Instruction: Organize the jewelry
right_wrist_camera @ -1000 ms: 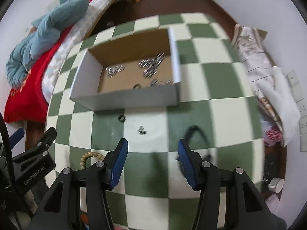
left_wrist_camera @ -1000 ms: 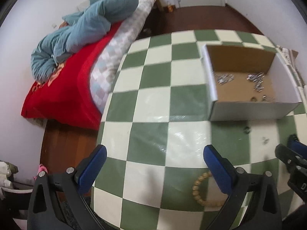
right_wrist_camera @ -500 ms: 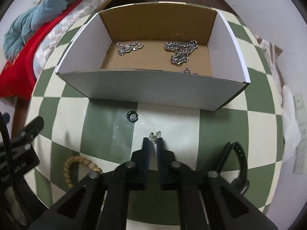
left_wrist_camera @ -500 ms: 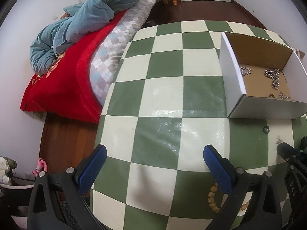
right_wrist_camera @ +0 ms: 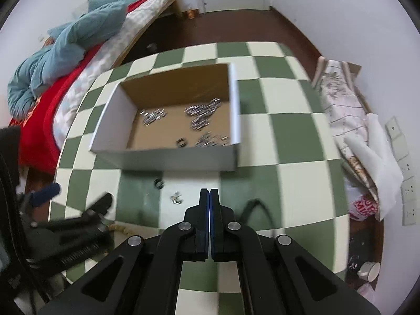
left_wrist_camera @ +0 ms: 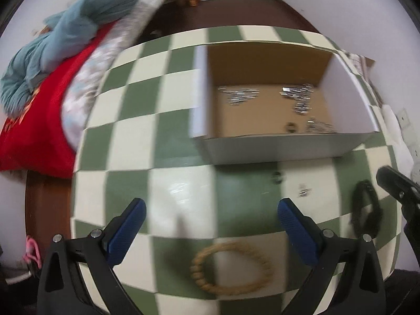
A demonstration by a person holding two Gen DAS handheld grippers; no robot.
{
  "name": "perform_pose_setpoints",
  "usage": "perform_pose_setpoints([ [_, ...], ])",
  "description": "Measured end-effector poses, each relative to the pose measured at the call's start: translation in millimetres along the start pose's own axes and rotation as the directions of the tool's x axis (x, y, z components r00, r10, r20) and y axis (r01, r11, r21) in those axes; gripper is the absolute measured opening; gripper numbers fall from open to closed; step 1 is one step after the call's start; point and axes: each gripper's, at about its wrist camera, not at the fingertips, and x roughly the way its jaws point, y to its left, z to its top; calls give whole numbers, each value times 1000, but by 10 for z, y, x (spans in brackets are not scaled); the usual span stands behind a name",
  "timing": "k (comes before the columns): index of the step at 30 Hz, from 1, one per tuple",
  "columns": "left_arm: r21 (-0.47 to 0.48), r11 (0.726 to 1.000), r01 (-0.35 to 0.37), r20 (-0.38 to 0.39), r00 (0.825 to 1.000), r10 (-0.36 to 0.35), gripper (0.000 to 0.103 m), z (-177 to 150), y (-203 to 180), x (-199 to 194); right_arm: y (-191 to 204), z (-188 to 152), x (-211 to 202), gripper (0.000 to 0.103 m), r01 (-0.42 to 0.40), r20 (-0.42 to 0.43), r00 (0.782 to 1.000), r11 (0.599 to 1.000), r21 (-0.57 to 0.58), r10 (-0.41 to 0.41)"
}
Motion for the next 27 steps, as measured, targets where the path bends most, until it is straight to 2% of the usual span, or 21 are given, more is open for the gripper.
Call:
perform_pose_setpoints([
  [1,26,1000,-7,1,1000,7,102,20,-97,20,-61,19,-1,0,20,3,1000,1000,6,-20],
  [6,93,994,57,-23,998,-55,100,92,-452,123,-387,33,6,0,47,-7,999,997,61,-47],
  [9,113,990,87,-44,996,-82,80,108,-584,183,-548,25,25,0,55,-15,998,994,92,-54],
  [13,130,984,120,-90,990,-109,31,103,-699,296,-686,4,52,0,60,-22,998,990,125,-58],
  [15,130,983,128,-77,990,-118,24,92,-726,294,-738,7,62,0,60,-25,998,989,139,-57],
  [17,131,981,144,-77,988,-135,6,90,-741,301,-765,6,58,0,56,-26,998,988,147,-53],
  [23,117,983,140,-61,989,-133,6,71,-667,221,-778,18,-7,0,42,-17,999,986,161,-40],
  [27,94,987,131,-19,991,-130,6,18,-416,-27,-705,17,-98,0,-23,-9,1000,984,177,25],
])
